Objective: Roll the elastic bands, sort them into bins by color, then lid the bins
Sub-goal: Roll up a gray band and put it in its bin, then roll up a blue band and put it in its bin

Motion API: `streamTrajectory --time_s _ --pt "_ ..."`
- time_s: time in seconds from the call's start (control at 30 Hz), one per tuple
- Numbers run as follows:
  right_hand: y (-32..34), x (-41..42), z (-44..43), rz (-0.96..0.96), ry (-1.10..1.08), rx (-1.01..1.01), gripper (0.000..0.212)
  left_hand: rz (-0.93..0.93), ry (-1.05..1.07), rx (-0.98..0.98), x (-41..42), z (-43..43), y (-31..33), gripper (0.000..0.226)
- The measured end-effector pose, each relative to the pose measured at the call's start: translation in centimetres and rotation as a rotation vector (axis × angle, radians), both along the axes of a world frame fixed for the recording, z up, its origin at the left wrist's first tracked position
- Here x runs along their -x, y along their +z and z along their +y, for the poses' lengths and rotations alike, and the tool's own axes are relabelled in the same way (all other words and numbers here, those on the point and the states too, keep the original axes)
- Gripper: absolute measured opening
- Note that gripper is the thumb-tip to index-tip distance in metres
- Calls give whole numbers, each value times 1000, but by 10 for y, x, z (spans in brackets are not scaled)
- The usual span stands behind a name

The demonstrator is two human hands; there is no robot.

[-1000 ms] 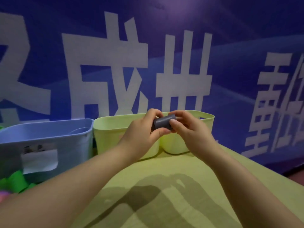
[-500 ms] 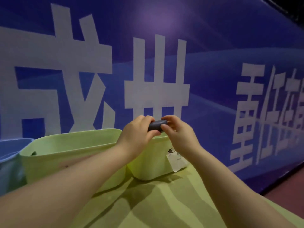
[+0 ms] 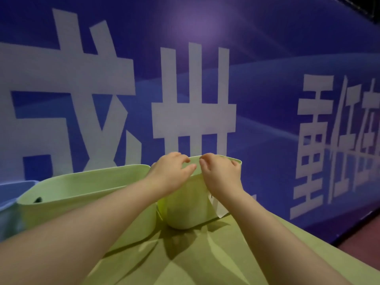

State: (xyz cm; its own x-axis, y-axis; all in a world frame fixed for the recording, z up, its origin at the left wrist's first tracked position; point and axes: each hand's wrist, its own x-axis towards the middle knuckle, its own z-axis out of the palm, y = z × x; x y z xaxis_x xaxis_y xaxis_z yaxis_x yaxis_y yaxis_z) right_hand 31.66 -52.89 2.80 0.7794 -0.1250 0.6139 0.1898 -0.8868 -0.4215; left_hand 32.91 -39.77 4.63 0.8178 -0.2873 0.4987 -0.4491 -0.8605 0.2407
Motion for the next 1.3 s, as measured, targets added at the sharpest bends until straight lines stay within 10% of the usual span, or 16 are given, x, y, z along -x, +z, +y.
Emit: streamTrajectory --time_s 0.5,1.3 --pt "44 144 126 -42 330 -118 27 -376 -12 -10 151 116 32 25" --pt "-54 235 371 160 488 149 30 -95 299 12 313 368 -51 24"
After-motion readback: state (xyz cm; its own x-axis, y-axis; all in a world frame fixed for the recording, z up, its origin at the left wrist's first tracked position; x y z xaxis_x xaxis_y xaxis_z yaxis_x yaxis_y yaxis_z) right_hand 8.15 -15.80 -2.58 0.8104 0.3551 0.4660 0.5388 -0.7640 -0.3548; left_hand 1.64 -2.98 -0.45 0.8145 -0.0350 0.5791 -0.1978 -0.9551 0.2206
